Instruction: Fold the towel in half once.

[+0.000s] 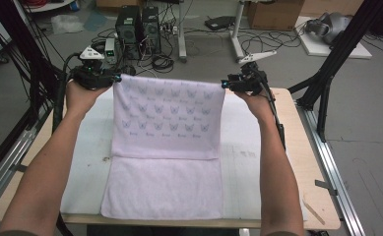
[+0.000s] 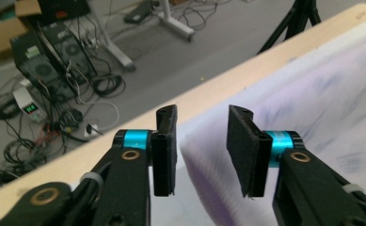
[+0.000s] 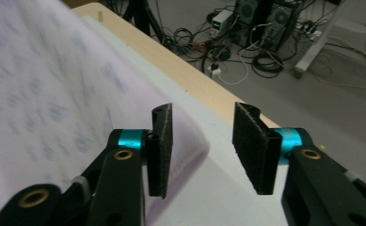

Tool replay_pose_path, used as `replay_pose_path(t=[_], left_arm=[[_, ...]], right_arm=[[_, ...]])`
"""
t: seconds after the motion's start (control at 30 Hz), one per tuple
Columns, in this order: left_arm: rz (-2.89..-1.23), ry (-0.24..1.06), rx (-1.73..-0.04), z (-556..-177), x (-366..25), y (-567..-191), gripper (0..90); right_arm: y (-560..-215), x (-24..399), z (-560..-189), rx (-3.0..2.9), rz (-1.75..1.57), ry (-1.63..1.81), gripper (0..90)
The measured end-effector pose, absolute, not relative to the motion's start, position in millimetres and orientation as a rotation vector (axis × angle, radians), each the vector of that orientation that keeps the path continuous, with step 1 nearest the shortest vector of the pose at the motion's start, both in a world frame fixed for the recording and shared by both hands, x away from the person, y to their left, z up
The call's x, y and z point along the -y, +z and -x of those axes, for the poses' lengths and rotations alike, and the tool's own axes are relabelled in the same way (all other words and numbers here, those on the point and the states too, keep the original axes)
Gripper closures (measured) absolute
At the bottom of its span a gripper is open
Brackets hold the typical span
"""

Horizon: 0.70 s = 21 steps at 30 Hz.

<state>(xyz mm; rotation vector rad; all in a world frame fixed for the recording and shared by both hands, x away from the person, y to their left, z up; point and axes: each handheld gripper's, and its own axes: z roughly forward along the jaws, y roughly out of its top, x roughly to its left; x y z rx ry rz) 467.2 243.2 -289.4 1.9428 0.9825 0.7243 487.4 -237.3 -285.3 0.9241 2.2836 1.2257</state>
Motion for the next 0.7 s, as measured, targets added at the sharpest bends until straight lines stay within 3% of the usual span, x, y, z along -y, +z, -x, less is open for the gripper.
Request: replay_pose_path(t=[0.3,0.57,0.7], left_arm=[[-1.978,0.592,-1.015,-434.5,-270.0,-357.3,53.6],[-2.066,0.47,-0.861,-384.4,-246.6,-409.6,54.2],[-2.083,0.403,-0.817,-372.1,-241.3,-423.4,58.5]], right_arm=[[-340.4,226.4,-451.1,-2.43,-0.859,1.167,53.7],[-384.1,213.9,-406.5,-2.519,-0.803,1.231,55.8],[-403.4,211.0,-396.2,-2.545,-0.796,1.271,58.3]])
